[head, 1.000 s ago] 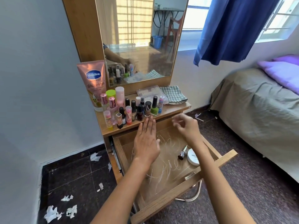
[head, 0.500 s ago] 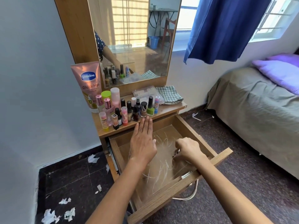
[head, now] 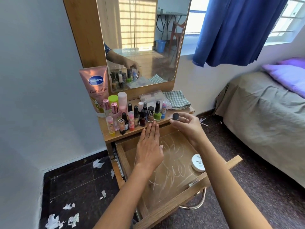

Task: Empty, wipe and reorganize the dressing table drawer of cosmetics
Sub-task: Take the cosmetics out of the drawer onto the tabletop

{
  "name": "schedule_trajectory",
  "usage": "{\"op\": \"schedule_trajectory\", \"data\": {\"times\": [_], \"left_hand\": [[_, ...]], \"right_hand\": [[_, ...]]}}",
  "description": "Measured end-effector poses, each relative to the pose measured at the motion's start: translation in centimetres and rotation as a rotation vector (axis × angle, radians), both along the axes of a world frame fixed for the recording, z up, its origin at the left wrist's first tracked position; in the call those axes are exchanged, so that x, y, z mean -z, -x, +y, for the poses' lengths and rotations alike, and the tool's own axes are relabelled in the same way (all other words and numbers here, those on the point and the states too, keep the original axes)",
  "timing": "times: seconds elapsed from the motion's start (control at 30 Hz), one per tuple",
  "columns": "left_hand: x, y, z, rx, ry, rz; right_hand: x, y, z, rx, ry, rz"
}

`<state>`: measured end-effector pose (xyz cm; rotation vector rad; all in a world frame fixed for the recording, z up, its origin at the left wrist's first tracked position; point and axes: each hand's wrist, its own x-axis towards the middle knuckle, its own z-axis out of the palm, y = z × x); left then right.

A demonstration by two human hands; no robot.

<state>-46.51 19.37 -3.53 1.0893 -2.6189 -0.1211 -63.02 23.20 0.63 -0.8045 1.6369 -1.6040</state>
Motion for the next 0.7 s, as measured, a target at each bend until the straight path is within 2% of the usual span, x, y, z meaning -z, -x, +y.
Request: {"op": "schedule_trajectory", "data": {"times": [0.17,0.23,0.33,0.7], "left_hand": [[-0.1,0.0,0.0,-0.002,-0.004,0.000],[-0.1,0.0,0.1,-0.005,0.001,0.000],[0.0,0.1,0.0,-0.006,-0.004,0.001],[0.3,0.2,0.0,-0.015,-0.002,-0.015]], "right_hand": [[0.2,0.1,-2.4,0.220,-0.075,0.608],[0.1,0.0,-3.0,0.262,-0.094,0.716],[0.3,0.0,-3.8,0.271,-0.081,0.755],[0.7,-0.2,-4.6,0.215,-0.045,0.688]]}}
